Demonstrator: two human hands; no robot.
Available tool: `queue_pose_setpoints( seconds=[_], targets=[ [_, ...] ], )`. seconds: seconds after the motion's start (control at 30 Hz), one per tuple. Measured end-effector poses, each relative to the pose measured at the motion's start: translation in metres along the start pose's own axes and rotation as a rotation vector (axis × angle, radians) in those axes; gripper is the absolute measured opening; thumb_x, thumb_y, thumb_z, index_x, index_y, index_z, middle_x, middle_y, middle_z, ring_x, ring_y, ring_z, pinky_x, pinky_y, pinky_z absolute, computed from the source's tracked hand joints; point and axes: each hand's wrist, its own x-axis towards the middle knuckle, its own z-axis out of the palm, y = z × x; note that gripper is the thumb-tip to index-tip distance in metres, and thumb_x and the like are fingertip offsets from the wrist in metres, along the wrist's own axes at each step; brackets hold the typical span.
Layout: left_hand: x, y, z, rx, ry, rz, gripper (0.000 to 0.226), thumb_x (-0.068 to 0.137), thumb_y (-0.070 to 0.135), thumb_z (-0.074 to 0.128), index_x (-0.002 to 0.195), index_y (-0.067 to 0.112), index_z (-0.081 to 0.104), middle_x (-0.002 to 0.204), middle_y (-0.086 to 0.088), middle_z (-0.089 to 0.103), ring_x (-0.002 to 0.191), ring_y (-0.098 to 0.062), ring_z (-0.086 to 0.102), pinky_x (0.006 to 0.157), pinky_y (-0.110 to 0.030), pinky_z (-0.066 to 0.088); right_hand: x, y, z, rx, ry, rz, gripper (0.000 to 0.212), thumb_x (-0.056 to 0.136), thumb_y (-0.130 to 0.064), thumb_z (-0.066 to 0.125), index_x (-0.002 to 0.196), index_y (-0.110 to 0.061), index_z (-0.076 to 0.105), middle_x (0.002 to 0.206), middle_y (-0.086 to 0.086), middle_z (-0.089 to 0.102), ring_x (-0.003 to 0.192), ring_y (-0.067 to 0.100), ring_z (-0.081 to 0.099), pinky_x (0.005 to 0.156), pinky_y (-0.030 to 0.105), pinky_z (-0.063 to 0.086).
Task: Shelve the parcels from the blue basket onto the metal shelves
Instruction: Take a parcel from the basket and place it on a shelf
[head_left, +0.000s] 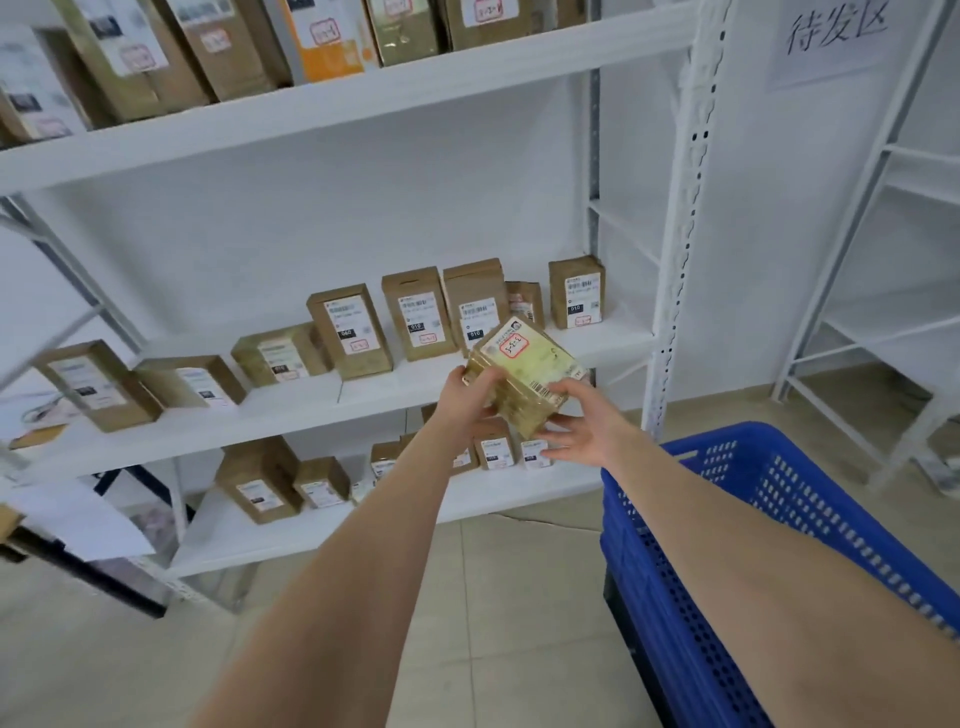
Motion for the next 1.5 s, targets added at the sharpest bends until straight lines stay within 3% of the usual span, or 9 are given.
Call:
queue_pose_setpoints(
  seconds=[0.17, 0.3, 0.43, 0.5, 0.7, 0.83, 0.93, 1.13, 1.5],
  targets=[
    [0.0, 0.002, -0.04, 0.077, 0.028, -0.054, 0.094, 0.063, 0.065, 0.067, 0.14, 0.018, 0.039, 0.126, -0.007, 0.059, 0.111, -0.029, 0.059, 0.096, -0.051, 0.048, -0.003, -0.002, 0.022, -0.097, 0.02, -0.061, 0.018, 0.085, -0.012, 0.054, 0.101, -0.021, 0.053, 0.112, 0.012, 0.057, 0.112, 0.034, 0.054, 0.1, 0.053, 0.044],
    [-0.011, 0.002, -0.058, 0.051, -0.074, -0.124, 0.048, 0.086, 0.046, 0.062, 0.123, 0.018, 0.051, 0.105, -0.007, 0.064, 0.096, -0.028, 0.061, 0.09, -0.052, 0.051, 0.001, -0.005, 0.04, -0.162, 0.073, -0.081, 0.019, 0.085, -0.02, 0.06, 0.102, -0.016, 0.055, 0.113, 0.012, 0.062, 0.107, 0.026, 0.058, 0.097, 0.046, 0.048],
    [-0.013, -0.004, -0.066, -0.125, 0.01, -0.122, 0.053, 0.086, 0.035, 0.066, 0.128, 0.015, 0.042, 0.106, -0.007, 0.06, 0.096, -0.028, 0.058, 0.088, -0.053, 0.052, 0.008, 0.009, 0.053, -0.205, 0.054, -0.028, 0.076, 0.082, -0.042, 0.071, 0.144, -0.022, 0.032, 0.143, 0.017, 0.039, 0.129, 0.044, 0.043, 0.105, 0.054, 0.039],
    [-0.013, -0.009, -0.069, -0.226, 0.041, -0.129, 0.055, 0.086, 0.03, 0.067, 0.129, 0.017, 0.036, 0.112, -0.009, 0.054, 0.106, -0.032, 0.057, 0.088, -0.058, 0.05, 0.007, 0.022, 0.064, -0.192, -0.072, 0.086, 0.083, 0.081, -0.044, 0.071, 0.147, -0.026, 0.023, 0.148, 0.025, 0.035, 0.131, 0.049, 0.039, 0.106, 0.057, 0.036],
    [-0.009, -0.018, -0.096, -0.192, 0.06, -0.112, 0.06, 0.079, 0.03, 0.072, 0.126, 0.008, 0.044, 0.11, -0.013, 0.062, 0.1, -0.031, 0.064, 0.09, -0.051, 0.051, 0.012, 0.048, 0.098, -0.016, -0.163, 0.112, 0.031, 0.087, -0.014, 0.068, 0.114, -0.014, 0.053, 0.12, 0.025, 0.055, 0.111, 0.042, 0.059, 0.097, 0.053, 0.049],
    [-0.002, -0.016, -0.121, -0.077, 0.084, -0.028, 0.031, 0.088, 0.022, 0.066, 0.113, 0.005, 0.06, 0.092, -0.005, 0.066, 0.074, -0.015, 0.062, 0.073, -0.032, 0.056, 0.016, 0.051, 0.11, -0.041, -0.104, 0.069, 0.025, 0.087, -0.009, 0.068, 0.108, -0.012, 0.057, 0.12, 0.021, 0.056, 0.106, 0.041, 0.062, 0.068, 0.039, 0.061],
    [0.003, -0.016, -0.135, -0.044, 0.085, 0.002, 0.035, 0.089, 0.012, 0.064, 0.121, -0.001, 0.06, 0.101, -0.011, 0.068, 0.083, -0.022, 0.064, 0.086, -0.04, 0.056, 0.02, 0.056, 0.121, -0.081, -0.064, 0.059, 0.025, 0.087, -0.003, 0.065, 0.11, -0.009, 0.056, 0.117, 0.019, 0.056, 0.103, 0.043, 0.061, 0.058, 0.033, 0.06],
    [0.008, -0.022, -0.151, 0.089, 0.077, -0.019, 0.036, 0.09, -0.005, 0.054, 0.125, -0.004, 0.057, 0.107, -0.017, 0.067, 0.084, -0.026, 0.064, 0.082, -0.041, 0.057, 0.035, 0.059, 0.131, -0.293, -0.015, 0.014, 0.034, 0.085, 0.004, 0.065, 0.117, -0.006, 0.058, 0.117, 0.013, 0.061, 0.105, 0.03, 0.062, 0.087, 0.04, 0.057],
    [0.025, -0.019, -0.163, 0.113, 0.145, -0.101, 0.037, 0.087, -0.013, 0.054, 0.123, -0.006, 0.056, 0.114, -0.02, 0.065, 0.101, -0.037, 0.066, 0.084, -0.05, 0.056, 0.07, 0.06, 0.141, -0.465, -0.034, 0.02, 0.026, 0.087, 0.006, 0.062, 0.108, -0.008, 0.06, 0.119, 0.009, 0.066, 0.111, 0.023, 0.062, 0.087, 0.034, 0.054]
  ],
)
